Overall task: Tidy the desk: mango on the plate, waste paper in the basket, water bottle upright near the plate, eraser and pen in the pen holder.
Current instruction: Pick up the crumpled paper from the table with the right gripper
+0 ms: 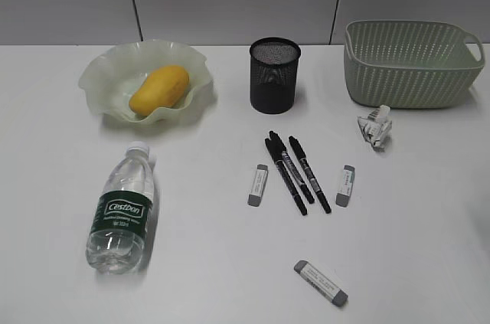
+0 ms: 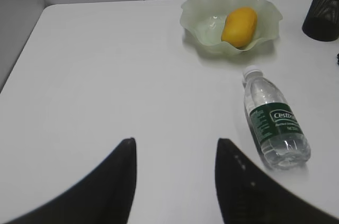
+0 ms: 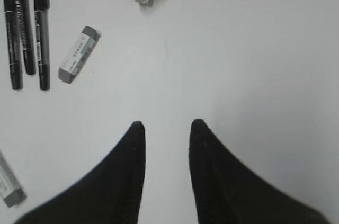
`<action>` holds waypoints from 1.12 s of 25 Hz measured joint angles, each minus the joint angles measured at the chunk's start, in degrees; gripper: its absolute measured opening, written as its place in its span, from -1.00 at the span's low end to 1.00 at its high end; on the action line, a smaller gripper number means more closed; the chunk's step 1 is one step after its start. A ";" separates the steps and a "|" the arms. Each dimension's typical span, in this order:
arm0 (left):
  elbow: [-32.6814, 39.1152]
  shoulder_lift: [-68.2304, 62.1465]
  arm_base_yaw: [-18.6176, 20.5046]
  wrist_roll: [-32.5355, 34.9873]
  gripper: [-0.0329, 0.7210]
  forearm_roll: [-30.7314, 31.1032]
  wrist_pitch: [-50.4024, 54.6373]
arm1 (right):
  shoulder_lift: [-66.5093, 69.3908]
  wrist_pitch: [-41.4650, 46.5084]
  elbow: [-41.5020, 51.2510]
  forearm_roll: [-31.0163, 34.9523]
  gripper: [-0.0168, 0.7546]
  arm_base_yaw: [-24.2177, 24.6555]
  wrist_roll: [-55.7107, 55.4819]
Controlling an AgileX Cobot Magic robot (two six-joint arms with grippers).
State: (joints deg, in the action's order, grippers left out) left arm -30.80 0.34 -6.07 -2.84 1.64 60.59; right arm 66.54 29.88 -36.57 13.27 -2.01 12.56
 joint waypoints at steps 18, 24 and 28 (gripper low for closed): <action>0.00 0.00 0.00 0.00 -0.09 -0.04 -0.05 | 47.13 -20.29 -24.27 9.52 0.16 -9.64 -6.05; 0.00 0.00 0.00 0.00 -0.09 -0.06 -0.05 | 50.70 -20.71 -26.72 9.29 -0.61 -9.64 -7.49; 0.00 0.00 0.00 0.00 -0.09 -0.11 -0.05 | 50.30 -20.10 -26.76 8.87 -0.92 -9.64 -7.68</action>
State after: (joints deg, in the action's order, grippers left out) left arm -30.80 0.34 -6.07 -2.84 1.53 60.53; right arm 116.84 9.78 -63.33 22.14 -11.64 4.88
